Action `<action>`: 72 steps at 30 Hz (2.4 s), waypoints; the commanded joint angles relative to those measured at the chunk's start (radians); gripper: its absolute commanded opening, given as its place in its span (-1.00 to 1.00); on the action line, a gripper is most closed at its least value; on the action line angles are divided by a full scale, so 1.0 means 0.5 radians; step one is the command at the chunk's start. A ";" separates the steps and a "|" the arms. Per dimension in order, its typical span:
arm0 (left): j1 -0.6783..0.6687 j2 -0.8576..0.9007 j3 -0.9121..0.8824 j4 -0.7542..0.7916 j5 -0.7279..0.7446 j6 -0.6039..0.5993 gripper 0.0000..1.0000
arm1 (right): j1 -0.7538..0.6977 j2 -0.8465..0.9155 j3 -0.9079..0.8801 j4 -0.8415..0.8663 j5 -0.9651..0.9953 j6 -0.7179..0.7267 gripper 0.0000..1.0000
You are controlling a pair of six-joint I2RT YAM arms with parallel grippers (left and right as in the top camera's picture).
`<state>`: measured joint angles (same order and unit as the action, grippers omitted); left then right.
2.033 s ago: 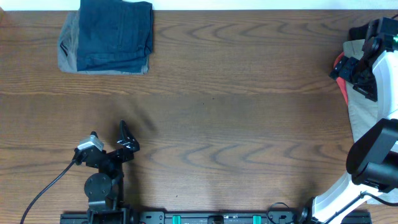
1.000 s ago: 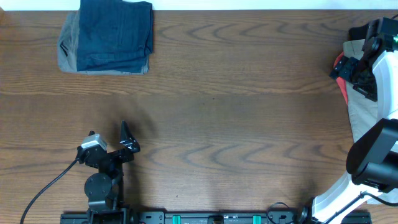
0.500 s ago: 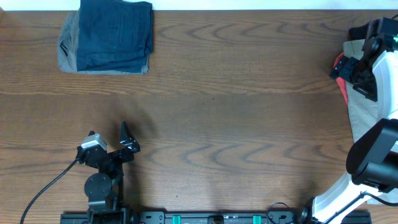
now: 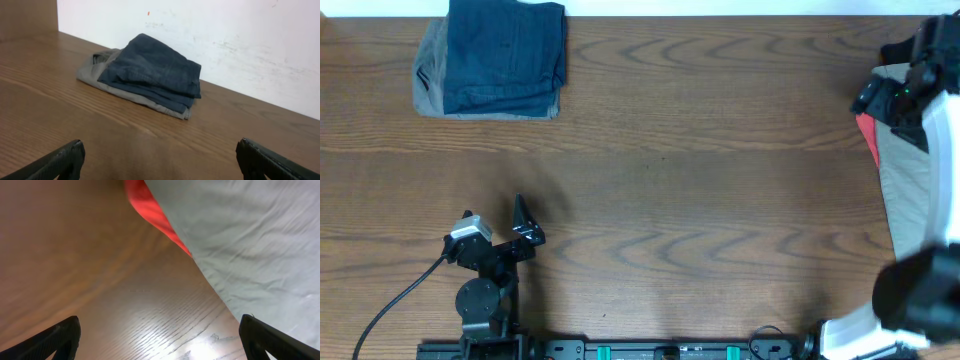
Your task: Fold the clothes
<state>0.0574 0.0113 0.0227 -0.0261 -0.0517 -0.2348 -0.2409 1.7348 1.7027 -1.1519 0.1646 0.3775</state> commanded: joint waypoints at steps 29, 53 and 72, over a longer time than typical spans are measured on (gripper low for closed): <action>0.010 -0.014 -0.037 -0.079 -0.018 0.027 0.96 | 0.438 -1.933 -0.011 -0.095 -0.012 -0.025 0.98; 0.010 -0.014 -0.037 -0.079 -0.018 0.027 0.96 | 0.510 -2.909 -2.055 1.160 -0.472 -0.015 0.98; 0.010 -0.014 -0.037 -0.079 -0.018 0.027 0.96 | 0.537 -3.435 -3.239 2.364 -0.588 0.075 0.99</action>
<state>0.0574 0.0109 0.0242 -0.0292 -0.0517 -0.2348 0.0189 0.0284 0.1123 0.0029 -0.1524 0.4000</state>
